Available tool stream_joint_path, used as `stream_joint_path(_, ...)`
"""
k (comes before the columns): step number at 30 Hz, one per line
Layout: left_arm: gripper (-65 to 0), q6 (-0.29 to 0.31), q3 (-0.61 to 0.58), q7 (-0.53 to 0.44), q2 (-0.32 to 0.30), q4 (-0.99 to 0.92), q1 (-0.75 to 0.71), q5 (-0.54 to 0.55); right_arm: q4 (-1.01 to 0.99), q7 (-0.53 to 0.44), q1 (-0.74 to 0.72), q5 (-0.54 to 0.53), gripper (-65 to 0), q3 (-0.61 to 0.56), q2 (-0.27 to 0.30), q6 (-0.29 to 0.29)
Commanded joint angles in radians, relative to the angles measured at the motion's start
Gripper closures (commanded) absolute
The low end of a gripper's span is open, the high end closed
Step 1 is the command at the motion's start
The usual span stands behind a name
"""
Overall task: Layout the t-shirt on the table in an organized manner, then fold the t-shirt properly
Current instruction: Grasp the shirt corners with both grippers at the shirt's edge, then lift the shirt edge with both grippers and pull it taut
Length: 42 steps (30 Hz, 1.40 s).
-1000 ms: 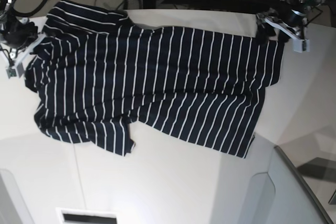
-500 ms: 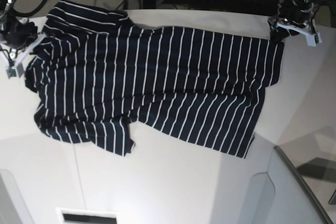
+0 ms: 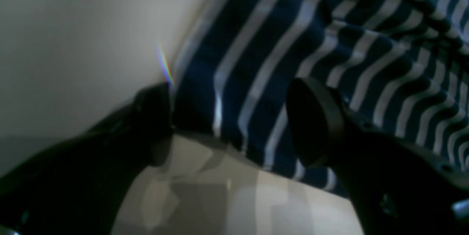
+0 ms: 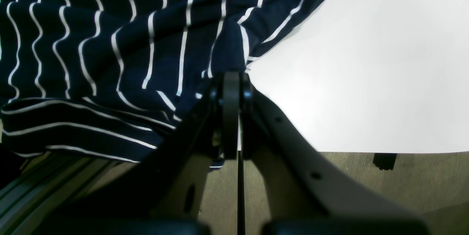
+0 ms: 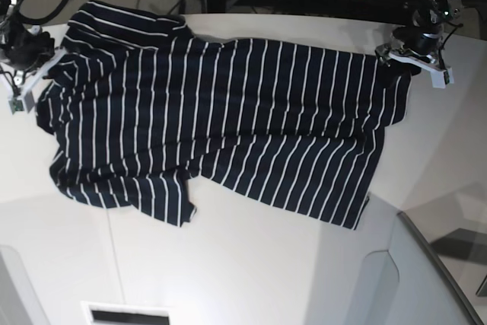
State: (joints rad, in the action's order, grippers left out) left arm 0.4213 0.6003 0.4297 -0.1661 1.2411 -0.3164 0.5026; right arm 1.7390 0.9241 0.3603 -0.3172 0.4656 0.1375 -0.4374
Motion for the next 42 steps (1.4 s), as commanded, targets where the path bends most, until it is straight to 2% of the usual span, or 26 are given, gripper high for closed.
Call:
stream_joint_path(1, -46.4, -0.002, -0.001, 0.036, -0.005, -0.001, -0.007, -0.008, 0.017, -0.013, -0.005, -0.007, 0.0, 0.005, 0.014, -0.002)
stream_joint_path(4, -37.7, -0.002, -0.001, 0.036, -0.005, -0.001, -0.007, -0.008, 0.017, -0.013, -0.005, -0.007, 0.0, 0.006, 0.014, -0.002)
stream_joint_path(7, -19.9, -0.002, -0.001, 0.036, -0.006, -0.001, -0.007, -0.008, 0.017, -0.013, -0.005, -0.007, 0.0, 0.006, 0.014, -0.002)
stream_joint_path(9, -4.4, -0.002, -0.001, 0.036, -0.008, -0.001, -0.005, -0.008, 0.017, -0.013, -0.007, -0.007, 0.0, 0.005, 0.014, -0.002)
stream_joint_path(10, 0.0, -0.002, -0.001, 0.036, -0.010, 0.001, -0.002, -0.008, 0.017, -0.013, -0.007, -0.007, 0.0, 0.005, 0.014, -0.002)
stream_joint_path(14, 0.0, -0.002, -0.010, 0.044, -0.011, 0.006, 0.044, -0.008, 0.017, -0.013, -0.034, -0.007, 0.0, 0.009, 0.014, -0.002)
stream_joint_path(16, 0.0, -0.002, -0.055, 0.044, -0.029, 0.022, 0.058, -0.008, 0.019, -0.013, -0.051, -0.007, 0.0, 0.011, 0.018, -0.002)
stream_joint_path(18, 0.0, -0.002, -0.104, 0.044, -0.059, 0.061, 0.059, 0.000, 0.023, -0.009, -0.076, -0.009, 0.0, 0.012, 0.049, -0.002)
stream_joint_path(22, 0.0, -0.002, -0.156, 0.050, -0.074, 0.180, 0.084, -0.008, 0.026, -0.009, -0.139, -0.010, 0.0, 0.012, 0.084, -0.002)
stream_joint_path(25, 0.0, -0.002, -0.170, 0.117, -0.102, 0.249, 0.135, -0.008, 0.026, -0.007, -0.200, -0.010, 0.0, 0.012, 0.109, -0.002)
stream_joint_path(28, 0.0, -0.002, -0.176, 0.211, -0.132, 0.288, 0.225, -0.008, 0.025, -0.007, -0.283, -0.007, 0.0, 0.012, 0.110, -0.002)
stream_joint_path(36, 0.0, -0.002, -0.205, 0.378, -0.142, 0.334, 0.466, -0.009, -0.046, 0.068, -0.545, -0.006, 0.0, 0.011, 0.158, -0.002)
stream_joint_path(39, 0.0, -0.002, -0.233, 0.412, -0.142, 0.338, 0.491, -0.009, -0.101, 0.140, -0.607, -0.009, 0.0, 0.012, 0.179, -0.002)
stream_joint_path(42, 0.0, -0.002, -0.236, 0.413, -0.134, 0.337, 0.445, -0.009, -0.132, 0.198, -0.582, -0.010, -0.2, 0.017, 0.170, -0.001)
